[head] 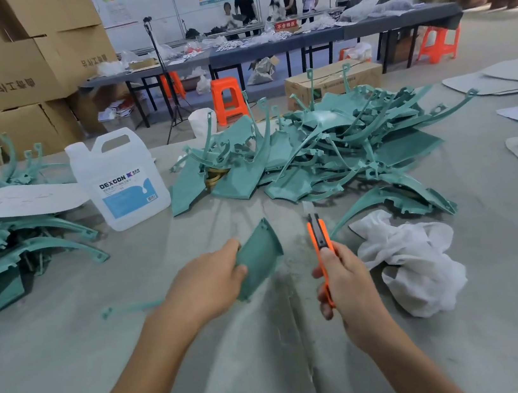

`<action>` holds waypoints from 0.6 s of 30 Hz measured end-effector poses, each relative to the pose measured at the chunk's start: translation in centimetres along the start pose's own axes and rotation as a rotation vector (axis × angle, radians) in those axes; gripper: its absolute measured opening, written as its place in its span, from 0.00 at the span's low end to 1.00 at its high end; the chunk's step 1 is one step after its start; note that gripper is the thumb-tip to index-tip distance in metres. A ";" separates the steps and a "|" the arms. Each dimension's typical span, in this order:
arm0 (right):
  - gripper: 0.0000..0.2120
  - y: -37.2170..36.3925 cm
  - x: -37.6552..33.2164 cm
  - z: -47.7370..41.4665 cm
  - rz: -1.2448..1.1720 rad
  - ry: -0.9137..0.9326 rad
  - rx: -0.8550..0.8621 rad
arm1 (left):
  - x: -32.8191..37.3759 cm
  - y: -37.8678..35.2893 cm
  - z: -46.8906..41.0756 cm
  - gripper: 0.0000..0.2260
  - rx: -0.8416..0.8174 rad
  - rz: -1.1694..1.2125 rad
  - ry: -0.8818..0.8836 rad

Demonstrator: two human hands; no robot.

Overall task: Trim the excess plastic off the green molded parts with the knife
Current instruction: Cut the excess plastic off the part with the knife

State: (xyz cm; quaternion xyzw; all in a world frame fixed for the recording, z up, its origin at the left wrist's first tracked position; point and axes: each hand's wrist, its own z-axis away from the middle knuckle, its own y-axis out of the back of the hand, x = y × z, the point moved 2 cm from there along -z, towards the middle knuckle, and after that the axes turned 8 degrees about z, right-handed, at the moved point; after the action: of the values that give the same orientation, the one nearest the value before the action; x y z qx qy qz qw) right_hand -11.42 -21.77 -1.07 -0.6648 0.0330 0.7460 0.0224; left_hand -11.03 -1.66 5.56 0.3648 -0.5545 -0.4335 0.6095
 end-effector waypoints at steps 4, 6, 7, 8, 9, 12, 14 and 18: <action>0.08 1.1 2.3 0.3 0.060 0.010 0.026 | -1.3 2.8 0.7 0.10 0.074 -0.021 -0.037; 0.08 0.9 2.4 0.4 0.064 0.038 0.027 | -1.5 2.9 0.9 0.14 0.155 -0.040 -0.029; 0.08 0.5 2.2 0.5 0.060 0.046 0.016 | -1.6 2.6 1.2 0.13 0.208 -0.027 -0.029; 0.09 -0.1 2.0 0.7 0.060 0.051 -0.007 | -1.6 2.0 1.4 0.11 0.267 0.000 -0.043; 0.10 -0.9 1.8 0.9 0.062 0.055 -0.040 | -1.5 1.2 1.7 0.10 0.324 0.043 -0.067; 0.06 -3.5 1.9 1.9 0.036 0.054 -0.127 | -0.8 -2.1 2.4 0.20 0.367 0.337 -0.135; 0.06 -4.8 2.2 2.4 0.008 0.035 -0.133 | 0.0 -4.6 3.0 0.26 0.248 0.654 -0.076; 0.06 -5.4 2.2 2.8 -0.130 -0.029 -0.160 | 0.1 -8.4 3.7 0.34 0.130 0.839 -0.128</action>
State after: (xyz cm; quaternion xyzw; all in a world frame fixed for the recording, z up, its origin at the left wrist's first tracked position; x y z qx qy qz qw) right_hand -14.06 -16.19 -3.00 -0.6542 -0.0702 0.7528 0.0181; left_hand -15.70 -4.58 -1.73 0.1179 -0.7177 -0.1338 0.6731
